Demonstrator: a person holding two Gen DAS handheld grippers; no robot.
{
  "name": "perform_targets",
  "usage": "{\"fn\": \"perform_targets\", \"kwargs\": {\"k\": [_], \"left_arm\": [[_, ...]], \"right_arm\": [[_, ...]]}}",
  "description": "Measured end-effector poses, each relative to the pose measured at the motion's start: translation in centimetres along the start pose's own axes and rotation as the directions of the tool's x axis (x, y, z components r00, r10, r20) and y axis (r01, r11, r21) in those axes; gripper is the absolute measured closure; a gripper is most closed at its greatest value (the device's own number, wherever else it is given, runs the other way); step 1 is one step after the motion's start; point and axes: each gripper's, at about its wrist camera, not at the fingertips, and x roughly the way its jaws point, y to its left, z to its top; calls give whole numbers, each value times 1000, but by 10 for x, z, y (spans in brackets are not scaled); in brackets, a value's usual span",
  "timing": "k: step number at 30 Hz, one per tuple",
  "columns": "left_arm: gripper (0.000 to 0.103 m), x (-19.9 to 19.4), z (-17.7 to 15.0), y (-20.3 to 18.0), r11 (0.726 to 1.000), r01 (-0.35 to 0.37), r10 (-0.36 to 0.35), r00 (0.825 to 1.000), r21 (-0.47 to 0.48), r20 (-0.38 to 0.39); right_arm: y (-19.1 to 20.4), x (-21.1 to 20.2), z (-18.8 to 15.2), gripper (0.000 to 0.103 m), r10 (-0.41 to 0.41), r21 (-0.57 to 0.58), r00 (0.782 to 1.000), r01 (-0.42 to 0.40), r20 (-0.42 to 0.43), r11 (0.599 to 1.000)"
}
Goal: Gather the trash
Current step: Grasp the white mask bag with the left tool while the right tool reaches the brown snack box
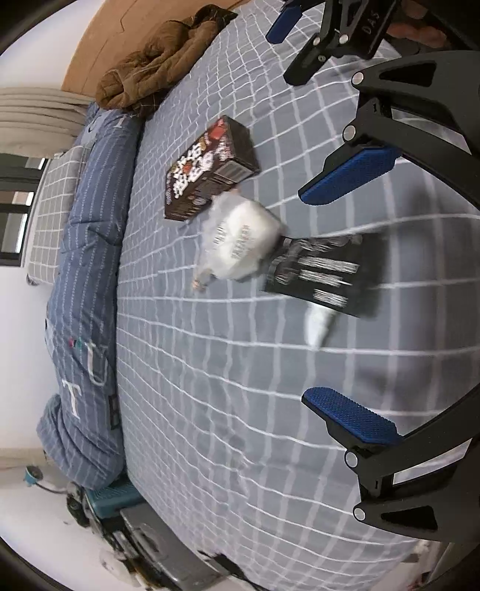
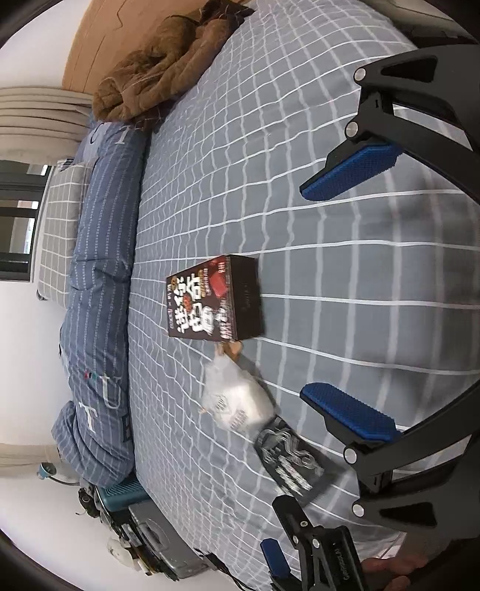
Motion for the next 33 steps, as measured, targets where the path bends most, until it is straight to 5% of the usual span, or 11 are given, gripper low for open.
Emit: {"fn": "perform_targets", "kwargs": {"k": [23, 33], "left_arm": [[8, 126, 61, -48, 997, 67, -61, 987, 39, -150], [63, 140, 63, -50, 988, 151, -144, 971, 20, -193]], "right_arm": [[-39, 86, 61, 8, -18, 34, 999, 19, -29, 999], [-12, 105, 67, 8, 20, -34, 998, -22, -56, 999]]}}
